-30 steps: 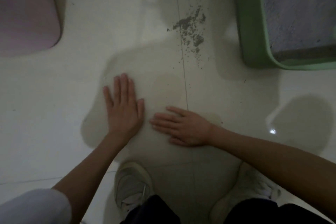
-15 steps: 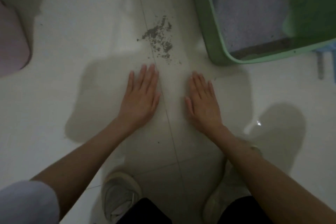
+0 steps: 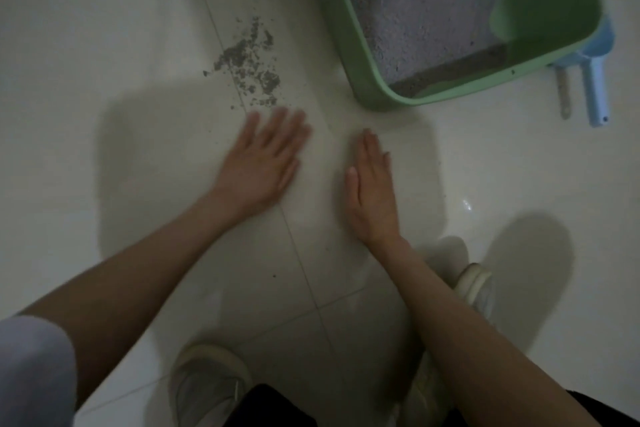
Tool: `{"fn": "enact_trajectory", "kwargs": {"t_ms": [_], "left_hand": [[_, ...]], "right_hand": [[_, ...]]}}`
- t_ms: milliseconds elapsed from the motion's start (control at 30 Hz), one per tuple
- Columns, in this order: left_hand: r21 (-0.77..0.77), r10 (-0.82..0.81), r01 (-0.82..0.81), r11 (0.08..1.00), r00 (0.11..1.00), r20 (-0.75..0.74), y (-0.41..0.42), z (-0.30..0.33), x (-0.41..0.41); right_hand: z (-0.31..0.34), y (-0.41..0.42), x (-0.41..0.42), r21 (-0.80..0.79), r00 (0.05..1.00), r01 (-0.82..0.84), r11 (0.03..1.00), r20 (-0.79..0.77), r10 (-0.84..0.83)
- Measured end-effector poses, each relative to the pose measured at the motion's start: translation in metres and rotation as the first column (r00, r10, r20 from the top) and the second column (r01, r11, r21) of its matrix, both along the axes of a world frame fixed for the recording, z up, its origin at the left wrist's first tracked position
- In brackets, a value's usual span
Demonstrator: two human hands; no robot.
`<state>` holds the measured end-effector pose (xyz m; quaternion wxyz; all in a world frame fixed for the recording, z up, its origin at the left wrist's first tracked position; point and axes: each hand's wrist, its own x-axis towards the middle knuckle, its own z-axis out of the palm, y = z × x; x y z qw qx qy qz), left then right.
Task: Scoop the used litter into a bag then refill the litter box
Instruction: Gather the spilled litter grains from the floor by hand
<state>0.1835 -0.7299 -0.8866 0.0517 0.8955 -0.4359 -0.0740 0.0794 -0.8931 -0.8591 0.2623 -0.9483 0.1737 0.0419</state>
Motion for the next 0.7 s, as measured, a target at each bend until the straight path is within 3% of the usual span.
{"fn": "enact_trajectory", "kwargs": {"t_ms": [100,233,300,400,467,533,600,700], "left_hand": [[-0.038,0.073,-0.073,0.997,0.997,-0.004,0.02,0.005,0.012],[-0.105,-0.226,0.223,0.969,0.974,-0.019,0.036,0.0,-0.055],[-0.134,-0.402,0.391,0.911,0.914,-0.064,0.038,-0.002,-0.097],[-0.135,-0.538,0.526,0.84,0.839,-0.075,0.037,-0.006,-0.121],[-0.104,-0.483,0.477,0.873,0.875,-0.046,0.033,-0.009,-0.101],[-0.046,-0.355,0.355,0.934,0.935,-0.003,0.029,-0.011,-0.062],[0.013,-0.232,0.232,0.973,0.972,0.046,0.028,-0.011,-0.016],[-0.001,-0.042,0.042,0.999,0.998,0.053,0.027,-0.002,0.032]], "right_hand": [[0.003,-0.037,-0.002,-0.127,0.968,0.25,0.96,0.008,-0.251],[-0.004,-0.077,-0.023,-0.23,0.843,0.508,0.83,-0.066,-0.534],[-0.011,-0.064,-0.025,-0.212,0.861,0.481,0.85,-0.064,-0.504],[-0.018,-0.015,-0.012,-0.131,0.963,0.263,0.956,-0.017,-0.268],[-0.014,0.02,0.004,-0.018,0.995,0.087,0.996,0.043,-0.086],[-0.005,0.035,0.015,0.063,0.996,0.002,0.998,0.092,-0.008],[0.001,0.027,0.011,0.045,0.986,0.1,0.994,0.131,-0.105],[0.001,-0.014,-0.019,-0.078,0.881,0.474,0.877,0.064,-0.47]]}}
